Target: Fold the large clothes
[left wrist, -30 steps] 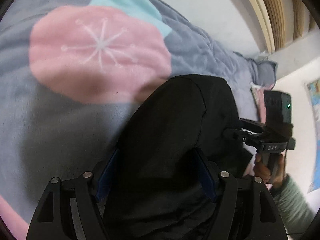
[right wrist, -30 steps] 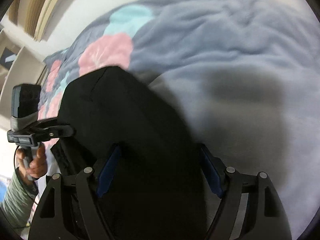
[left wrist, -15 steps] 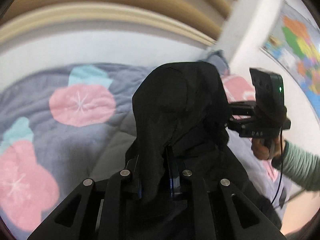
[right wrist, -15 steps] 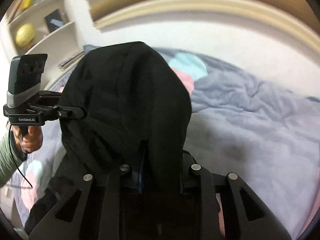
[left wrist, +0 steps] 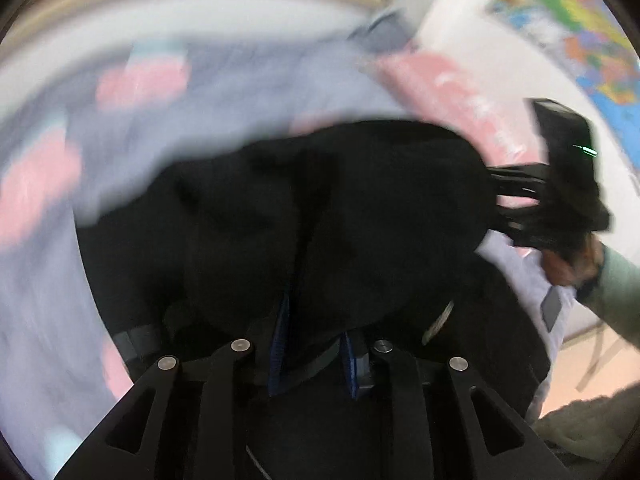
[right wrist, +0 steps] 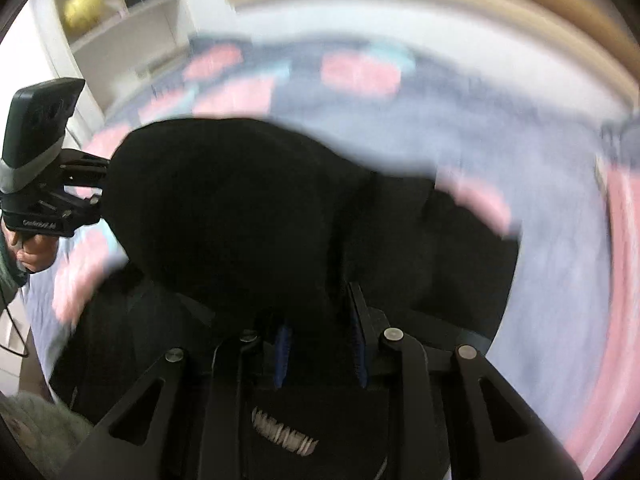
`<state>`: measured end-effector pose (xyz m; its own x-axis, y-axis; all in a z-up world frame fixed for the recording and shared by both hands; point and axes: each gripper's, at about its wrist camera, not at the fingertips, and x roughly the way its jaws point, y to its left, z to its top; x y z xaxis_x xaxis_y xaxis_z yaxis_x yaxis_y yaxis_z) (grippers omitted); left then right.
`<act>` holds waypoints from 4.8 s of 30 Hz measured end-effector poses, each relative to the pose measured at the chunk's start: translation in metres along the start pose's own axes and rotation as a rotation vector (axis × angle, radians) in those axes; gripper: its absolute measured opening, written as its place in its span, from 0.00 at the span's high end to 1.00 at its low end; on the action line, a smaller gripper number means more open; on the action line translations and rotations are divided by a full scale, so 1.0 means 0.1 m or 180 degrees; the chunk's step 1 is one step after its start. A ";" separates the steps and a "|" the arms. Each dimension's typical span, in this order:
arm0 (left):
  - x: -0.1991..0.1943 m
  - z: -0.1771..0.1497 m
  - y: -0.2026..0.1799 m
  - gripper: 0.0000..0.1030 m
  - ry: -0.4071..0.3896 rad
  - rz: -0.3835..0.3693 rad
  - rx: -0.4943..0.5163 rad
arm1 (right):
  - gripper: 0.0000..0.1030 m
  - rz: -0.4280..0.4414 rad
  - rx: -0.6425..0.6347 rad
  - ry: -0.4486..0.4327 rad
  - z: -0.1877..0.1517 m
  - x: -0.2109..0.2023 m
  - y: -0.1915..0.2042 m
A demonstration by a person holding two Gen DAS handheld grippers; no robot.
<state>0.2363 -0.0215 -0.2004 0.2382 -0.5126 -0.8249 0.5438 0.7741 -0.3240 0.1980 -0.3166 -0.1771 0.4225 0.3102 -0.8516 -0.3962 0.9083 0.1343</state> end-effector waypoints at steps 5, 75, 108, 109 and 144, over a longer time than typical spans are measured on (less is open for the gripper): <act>0.26 -0.51 0.20 0.76 0.0358 0.0145 -0.0547 | 0.71 0.0036 0.0425 0.0502 -0.49 0.31 -0.04; -0.83 -2.57 0.41 0.49 0.0286 0.0580 -0.2212 | 0.26 -0.0533 0.2279 0.0971 -2.30 -0.32 -0.25; -0.79 -3.41 0.51 0.26 0.0314 0.0017 -0.2603 | 0.12 -0.0720 0.2147 0.1247 -3.50 -0.99 0.01; -0.71 -3.41 0.48 0.26 0.0345 0.0001 -0.2615 | 0.13 -0.0651 0.2201 0.1248 -3.54 -0.97 0.01; -0.76 -2.64 -0.22 0.88 0.0123 -0.0394 -0.2014 | 0.84 0.0206 0.2064 0.0663 -2.91 -0.96 0.28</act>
<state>-0.0059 0.0989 -0.2527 0.1686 -0.6076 -0.7761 -0.0170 0.7855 -0.6186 -0.0909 -0.4025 -0.2391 0.2229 0.3681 -0.9027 0.1804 0.8944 0.4093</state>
